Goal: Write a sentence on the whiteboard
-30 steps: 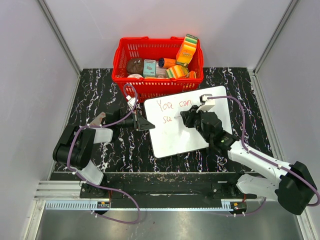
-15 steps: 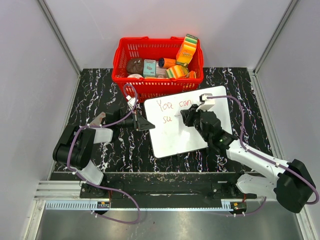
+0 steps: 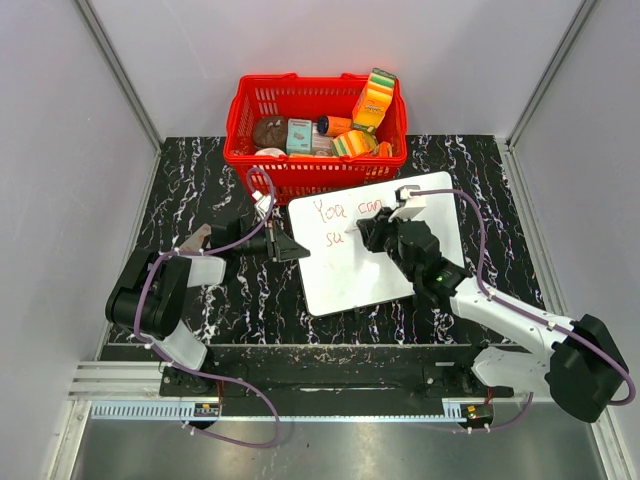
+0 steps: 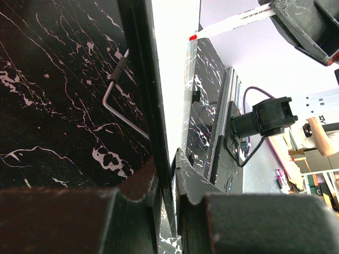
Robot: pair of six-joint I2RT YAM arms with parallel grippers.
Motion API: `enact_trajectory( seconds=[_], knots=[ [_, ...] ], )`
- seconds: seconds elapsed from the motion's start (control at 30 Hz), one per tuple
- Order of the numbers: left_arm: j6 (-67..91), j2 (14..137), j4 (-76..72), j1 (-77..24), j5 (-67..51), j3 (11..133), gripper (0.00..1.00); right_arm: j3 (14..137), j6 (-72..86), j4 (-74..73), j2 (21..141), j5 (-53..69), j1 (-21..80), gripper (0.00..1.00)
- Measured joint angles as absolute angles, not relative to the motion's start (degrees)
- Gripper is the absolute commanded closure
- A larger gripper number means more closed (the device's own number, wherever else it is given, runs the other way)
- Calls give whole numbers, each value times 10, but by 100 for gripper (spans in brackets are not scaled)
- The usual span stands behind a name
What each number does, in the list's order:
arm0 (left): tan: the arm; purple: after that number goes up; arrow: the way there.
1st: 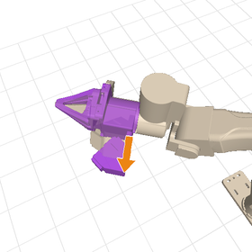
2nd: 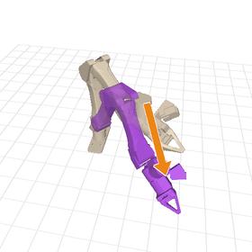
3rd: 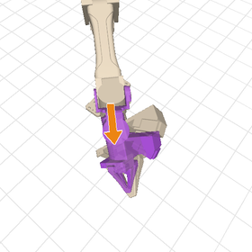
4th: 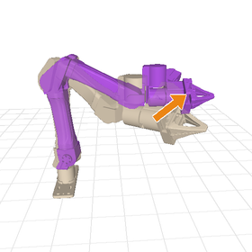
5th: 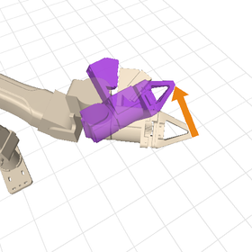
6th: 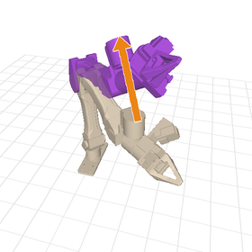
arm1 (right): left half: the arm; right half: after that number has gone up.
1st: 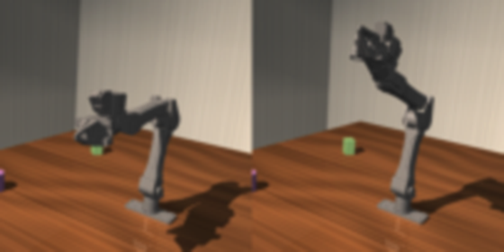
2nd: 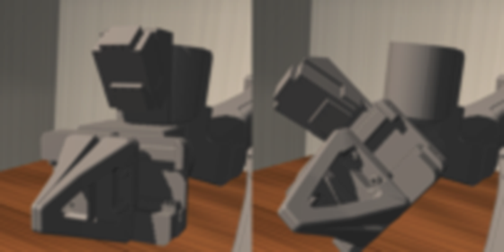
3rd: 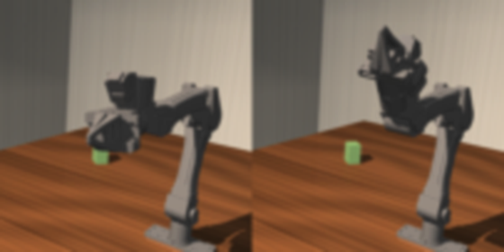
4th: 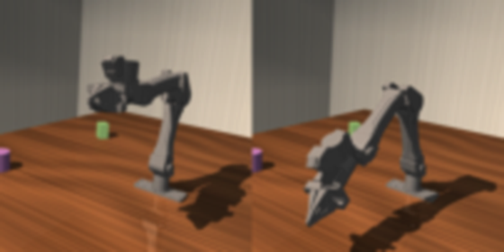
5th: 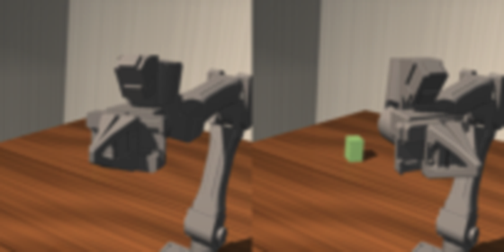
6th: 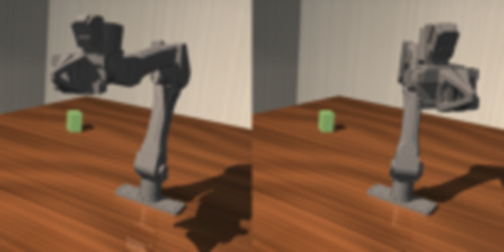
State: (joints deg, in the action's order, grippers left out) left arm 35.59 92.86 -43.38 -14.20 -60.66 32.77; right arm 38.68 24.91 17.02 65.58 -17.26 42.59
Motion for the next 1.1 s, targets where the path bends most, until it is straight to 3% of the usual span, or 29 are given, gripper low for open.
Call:
enact_trajectory(
  seconds=[1.1],
  knots=[
    [356, 929, -434, -142, -607, 328, 100, 366, 255, 136, 615, -170, 426, 100]
  ],
)
